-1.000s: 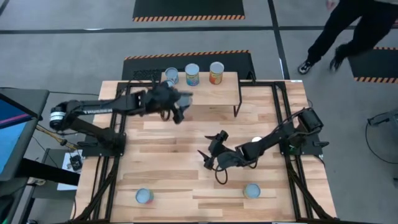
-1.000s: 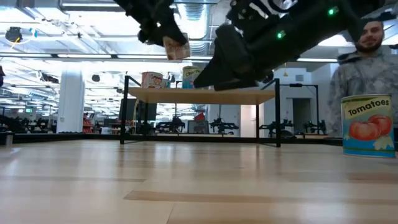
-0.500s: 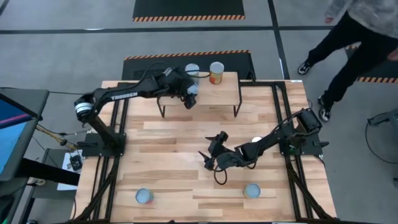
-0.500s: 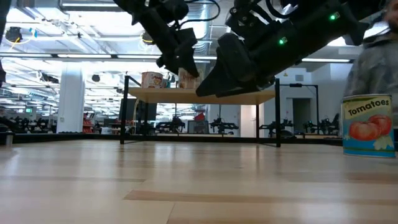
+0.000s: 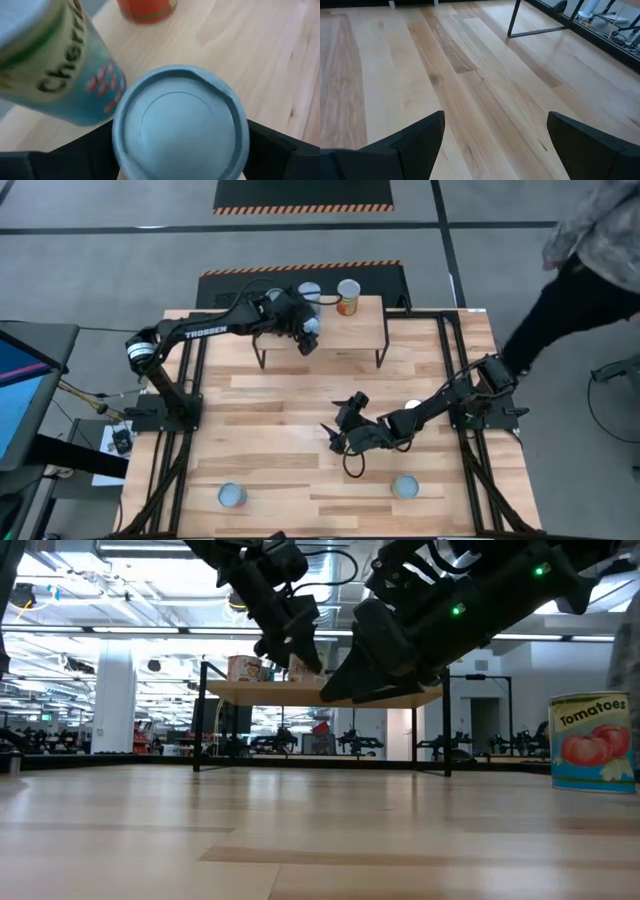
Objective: Pick and place cans onto a shelf
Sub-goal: Put the canned diced tomatoes on the shelf, then put the canned chicken soup on the shelf
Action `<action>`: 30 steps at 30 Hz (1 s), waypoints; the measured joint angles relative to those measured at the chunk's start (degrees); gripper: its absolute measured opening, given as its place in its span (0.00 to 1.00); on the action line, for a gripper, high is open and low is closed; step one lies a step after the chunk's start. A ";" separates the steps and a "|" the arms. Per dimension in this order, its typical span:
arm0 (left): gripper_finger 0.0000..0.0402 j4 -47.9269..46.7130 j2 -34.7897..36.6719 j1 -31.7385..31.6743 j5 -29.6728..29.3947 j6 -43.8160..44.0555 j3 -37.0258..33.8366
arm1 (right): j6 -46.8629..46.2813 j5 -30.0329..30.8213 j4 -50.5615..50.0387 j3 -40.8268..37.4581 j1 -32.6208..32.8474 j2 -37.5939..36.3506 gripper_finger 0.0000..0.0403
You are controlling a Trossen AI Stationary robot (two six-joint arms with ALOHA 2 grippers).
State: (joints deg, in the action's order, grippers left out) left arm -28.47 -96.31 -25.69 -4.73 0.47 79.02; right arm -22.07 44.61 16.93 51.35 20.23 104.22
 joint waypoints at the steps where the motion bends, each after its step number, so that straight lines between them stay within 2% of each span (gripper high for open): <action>1: 0.78 -0.13 -0.11 0.00 0.00 0.00 -0.07 | -0.02 -0.02 0.01 0.00 0.00 0.00 0.93; 9: 0.89 0.76 1.01 0.04 -1.90 -1.33 -0.05 | -0.15 -0.04 0.04 0.00 0.00 0.00 0.93; 15: 0.90 0.04 7.79 0.66 -4.67 -1.53 0.68 | -0.12 -0.04 -0.26 0.00 0.00 0.00 0.93; 19: 0.90 -4.53 12.68 2.71 -6.11 -1.77 0.77 | -0.12 -0.02 -0.24 0.00 0.00 -0.02 0.93; 25: 0.90 -13.20 17.26 10.39 -11.02 -0.68 0.71 | -1.00 0.23 -0.23 0.02 -0.02 -0.02 0.93; 30: 0.90 -15.07 20.97 21.86 -15.40 2.77 -4.03 | -1.50 0.25 -0.24 0.02 -0.02 -0.02 0.93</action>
State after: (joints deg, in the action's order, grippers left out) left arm -43.54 -75.34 -3.83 -20.13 3.24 74.99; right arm -23.57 44.86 16.69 51.37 20.21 104.20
